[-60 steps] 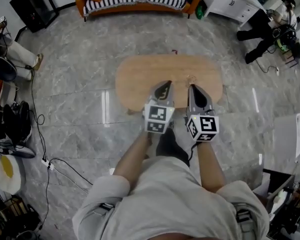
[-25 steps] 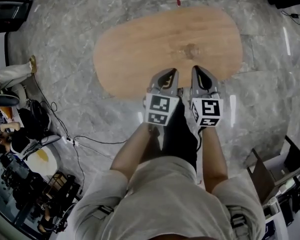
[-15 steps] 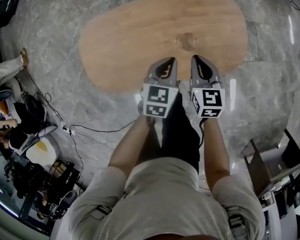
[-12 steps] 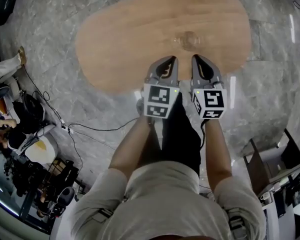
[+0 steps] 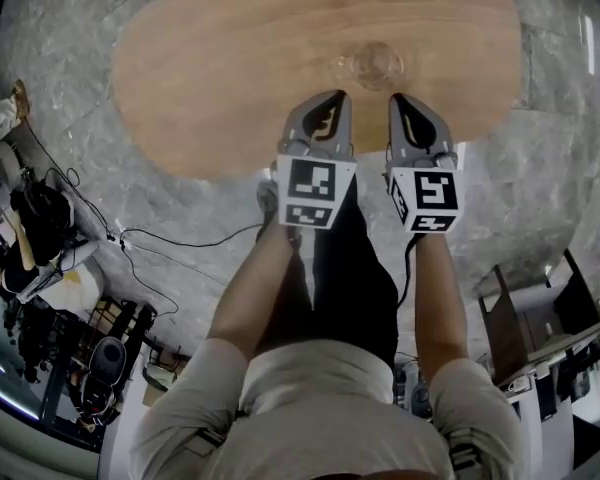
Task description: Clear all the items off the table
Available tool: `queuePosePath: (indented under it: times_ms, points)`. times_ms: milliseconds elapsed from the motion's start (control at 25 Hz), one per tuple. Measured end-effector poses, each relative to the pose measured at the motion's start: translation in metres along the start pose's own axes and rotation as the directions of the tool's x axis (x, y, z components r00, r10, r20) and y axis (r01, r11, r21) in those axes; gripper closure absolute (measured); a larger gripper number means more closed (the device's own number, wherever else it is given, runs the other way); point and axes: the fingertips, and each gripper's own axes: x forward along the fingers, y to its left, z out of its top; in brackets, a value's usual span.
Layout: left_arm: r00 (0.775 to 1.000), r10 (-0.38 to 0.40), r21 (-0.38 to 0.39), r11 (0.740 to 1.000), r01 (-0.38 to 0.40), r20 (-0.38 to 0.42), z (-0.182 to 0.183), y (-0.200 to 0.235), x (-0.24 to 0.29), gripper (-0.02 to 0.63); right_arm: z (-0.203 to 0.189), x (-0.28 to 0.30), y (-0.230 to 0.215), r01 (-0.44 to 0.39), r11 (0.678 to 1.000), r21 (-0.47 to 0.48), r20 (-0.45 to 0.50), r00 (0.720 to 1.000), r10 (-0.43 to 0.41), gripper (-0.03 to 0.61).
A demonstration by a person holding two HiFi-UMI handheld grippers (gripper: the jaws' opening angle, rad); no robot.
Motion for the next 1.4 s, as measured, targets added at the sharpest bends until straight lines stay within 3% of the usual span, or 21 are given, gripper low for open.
queuePosePath:
  times_ms: [200, 760, 1400]
  points:
    - [1.000, 0.001, 0.000, 1.000, -0.001, -0.013, -0.015, -0.001, 0.022, 0.594, -0.017, 0.013, -0.019, 0.009, 1.000, 0.014, -0.012, 1.000, -0.009, 0.572]
    - [0.999, 0.024, -0.101, 0.994, -0.028, -0.043, -0.030, 0.008, 0.039, 0.592, -0.021, 0.032, -0.042, 0.017, 0.996, -0.088, -0.119, 0.992, -0.027, 0.572]
    - [0.997, 0.003, -0.165, 0.986, -0.016, -0.075, -0.048, 0.019, 0.042, 0.592, -0.011, 0.066, -0.043, -0.038, 0.932, -0.360, -0.251, 0.966, -0.057, 0.571]
